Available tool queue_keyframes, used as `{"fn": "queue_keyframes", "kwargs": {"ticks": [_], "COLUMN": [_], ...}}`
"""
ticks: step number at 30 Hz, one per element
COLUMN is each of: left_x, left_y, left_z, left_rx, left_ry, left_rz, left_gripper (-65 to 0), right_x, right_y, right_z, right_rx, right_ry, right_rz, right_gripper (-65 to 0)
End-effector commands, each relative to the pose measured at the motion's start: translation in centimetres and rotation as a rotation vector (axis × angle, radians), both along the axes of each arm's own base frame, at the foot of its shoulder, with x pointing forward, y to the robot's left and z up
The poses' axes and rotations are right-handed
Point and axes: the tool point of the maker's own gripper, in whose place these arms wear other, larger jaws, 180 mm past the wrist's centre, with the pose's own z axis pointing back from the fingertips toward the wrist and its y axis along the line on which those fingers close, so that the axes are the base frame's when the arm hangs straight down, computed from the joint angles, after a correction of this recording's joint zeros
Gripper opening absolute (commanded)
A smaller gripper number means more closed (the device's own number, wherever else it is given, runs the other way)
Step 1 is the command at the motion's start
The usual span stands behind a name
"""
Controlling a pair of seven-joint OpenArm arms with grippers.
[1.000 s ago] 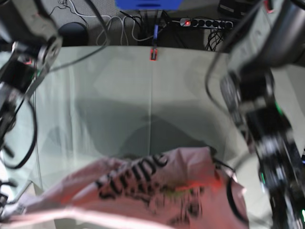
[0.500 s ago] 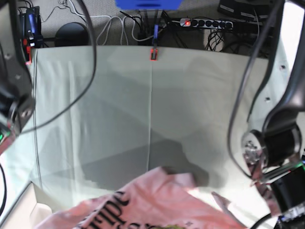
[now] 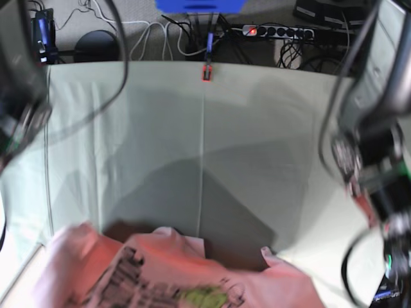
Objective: Layout the t-shirt on the table in an organized manner, then fold the t-shirt properly
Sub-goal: 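Lift the shirt with both grippers and swing it up to spread it, then lay the shirt flat on the table and release both grippers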
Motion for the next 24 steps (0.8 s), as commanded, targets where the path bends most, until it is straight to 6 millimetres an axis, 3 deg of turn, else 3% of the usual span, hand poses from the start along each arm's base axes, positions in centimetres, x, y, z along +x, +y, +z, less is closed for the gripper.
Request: {"fn": "queue_keyframes", "kwargs": {"ticks": [1,4,6,8,11,16,24], "left_x": [-1.1,-2.7,-3.8,-5.9,-9.3,-15.3,-23.4], "left_y": [1.0,1.4,1.2,1.5,2.2,2.4,4.1], "left_z": [2.8,-2.6,-6.2,-9.2,-14.6,-22.0,-28.8], "left_rx": [0.014,-0.007,-0.024,-0.034,-0.071,-0.152,-0.298], "left_ry": [-0.096,-0.018,0.041,0.084,0.177,0.323,0.484], "left_rz": [0.025,0.009,-0.011,-0.011,0.003,0.0,0.05], "left_gripper": [-64.9,-64.9,-64.9,-64.9,-64.9,-64.9,-64.9], "right_x": [-0.9,-1.9,-2.5,-4.0,-6.0,-9.3,-14.1], "right_y": [0.5,2.5,3.4,3.4,3.8,5.1,8.5], "right_z": [0.2,-6.4,-9.8,-13.7,-17.8,-23.0,-29.3], "right_rx": [-0.026,0.007,0.036,0.07,0.111,0.142,0.127], "right_ry": [-0.026,0.104,0.161,0.228,0.285,0.38,0.588], "right_rz": [-0.002,0.033,0.051,0.042,0.034,0.045,0.187], "right_gripper": [-65.0,-65.0,-65.0,-65.0,-65.0,-65.0,-65.0]}}
